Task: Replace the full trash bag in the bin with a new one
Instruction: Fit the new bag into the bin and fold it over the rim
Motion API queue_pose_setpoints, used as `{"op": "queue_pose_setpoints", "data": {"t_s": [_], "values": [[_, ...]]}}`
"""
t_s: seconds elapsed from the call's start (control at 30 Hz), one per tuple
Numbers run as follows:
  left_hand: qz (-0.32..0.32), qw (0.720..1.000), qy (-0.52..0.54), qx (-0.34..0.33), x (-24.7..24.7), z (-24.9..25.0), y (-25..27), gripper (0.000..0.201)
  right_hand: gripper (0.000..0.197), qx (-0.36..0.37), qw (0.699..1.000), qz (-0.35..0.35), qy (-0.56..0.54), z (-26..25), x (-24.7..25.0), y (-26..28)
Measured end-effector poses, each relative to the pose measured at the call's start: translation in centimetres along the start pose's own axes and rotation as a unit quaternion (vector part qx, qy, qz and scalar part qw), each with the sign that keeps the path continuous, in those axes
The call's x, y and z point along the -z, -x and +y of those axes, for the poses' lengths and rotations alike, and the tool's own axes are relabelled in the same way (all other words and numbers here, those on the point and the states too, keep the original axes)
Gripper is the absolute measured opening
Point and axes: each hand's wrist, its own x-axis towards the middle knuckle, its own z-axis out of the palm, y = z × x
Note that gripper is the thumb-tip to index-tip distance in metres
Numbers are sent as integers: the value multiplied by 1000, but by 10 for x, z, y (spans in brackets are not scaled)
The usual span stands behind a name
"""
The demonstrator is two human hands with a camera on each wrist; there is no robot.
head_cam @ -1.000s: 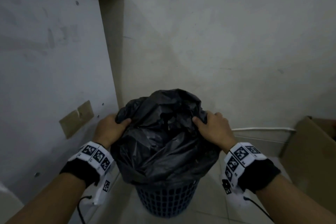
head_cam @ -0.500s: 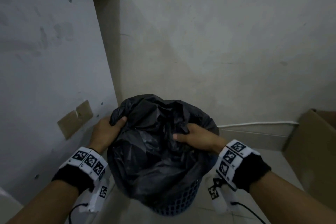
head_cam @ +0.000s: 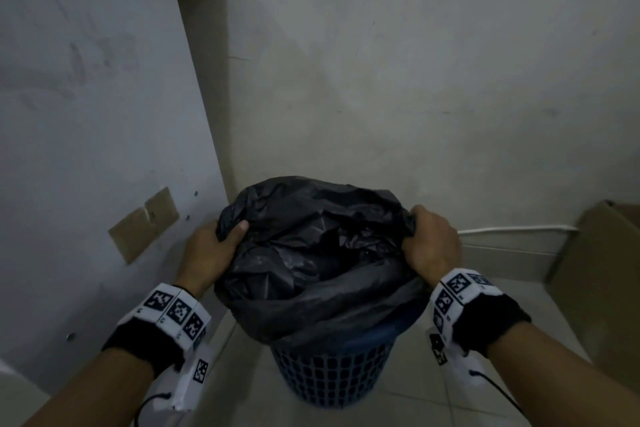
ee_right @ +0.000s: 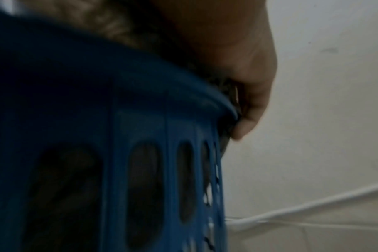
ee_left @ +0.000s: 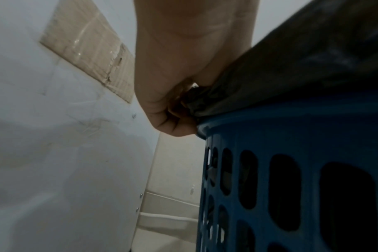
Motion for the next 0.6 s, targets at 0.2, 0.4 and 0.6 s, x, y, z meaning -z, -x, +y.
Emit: {"op": "queue_pose_setpoints", "data": {"t_s": [0.2, 0.4, 0.6], "values": [[6, 1000, -12, -13, -4, -3, 2, 51, 24, 103, 994, 38, -30, -9, 9, 6], [33, 999, -30, -3, 4, -12, -1, 53, 23, 78, 967, -72, -232, -24, 25, -2], [50, 999, -16, 2, -4, -8, 2, 47, 13, 130, 932, -170, -292, -37, 24, 9]]}}
